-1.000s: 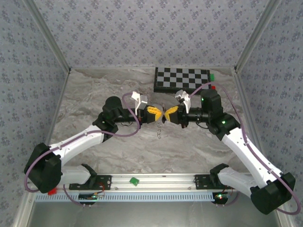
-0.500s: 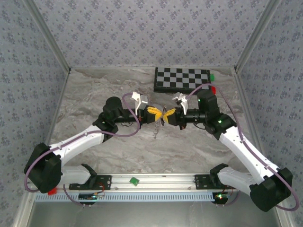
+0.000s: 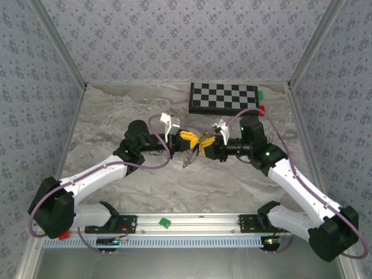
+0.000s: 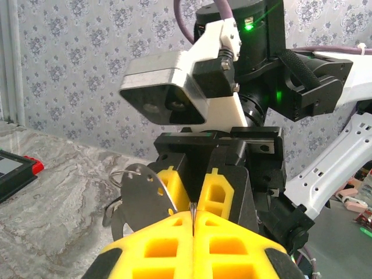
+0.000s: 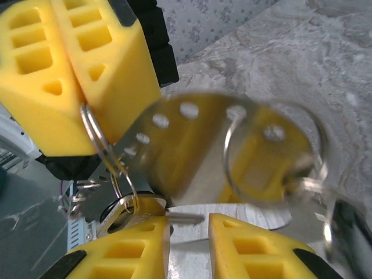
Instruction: Put the keys on the keyring
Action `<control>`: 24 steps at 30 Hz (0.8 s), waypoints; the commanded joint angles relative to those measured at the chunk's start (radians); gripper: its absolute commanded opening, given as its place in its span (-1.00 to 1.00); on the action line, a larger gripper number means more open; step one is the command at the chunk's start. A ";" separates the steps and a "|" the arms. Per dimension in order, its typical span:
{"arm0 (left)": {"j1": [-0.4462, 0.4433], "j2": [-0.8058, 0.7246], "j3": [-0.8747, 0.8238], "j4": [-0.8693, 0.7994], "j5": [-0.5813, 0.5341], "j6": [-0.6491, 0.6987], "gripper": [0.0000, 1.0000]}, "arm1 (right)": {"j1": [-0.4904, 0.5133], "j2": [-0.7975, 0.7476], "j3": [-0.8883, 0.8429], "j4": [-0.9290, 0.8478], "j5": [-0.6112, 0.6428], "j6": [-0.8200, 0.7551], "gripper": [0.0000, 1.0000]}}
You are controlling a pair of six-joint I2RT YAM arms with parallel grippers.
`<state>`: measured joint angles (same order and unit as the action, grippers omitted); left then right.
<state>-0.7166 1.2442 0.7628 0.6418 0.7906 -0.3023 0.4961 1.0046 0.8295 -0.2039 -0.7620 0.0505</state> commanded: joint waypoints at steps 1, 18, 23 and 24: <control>-0.008 -0.028 0.000 0.062 -0.013 -0.012 -1.00 | -0.023 -0.066 -0.018 0.043 0.039 0.020 -0.50; -0.009 -0.009 -0.003 0.092 -0.051 -0.040 -1.00 | -0.013 -0.091 -0.084 0.354 0.008 0.136 -0.34; -0.009 -0.009 -0.004 0.091 -0.049 -0.041 -1.00 | 0.013 -0.068 -0.073 0.376 -0.002 0.133 -0.34; -0.010 -0.010 -0.006 0.093 -0.049 -0.042 -1.00 | 0.016 -0.064 -0.070 0.376 -0.002 0.133 -0.34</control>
<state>-0.7166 1.2442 0.7616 0.6781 0.7429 -0.3351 0.5011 0.9329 0.7483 0.1249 -0.7414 0.1699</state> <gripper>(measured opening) 0.045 0.332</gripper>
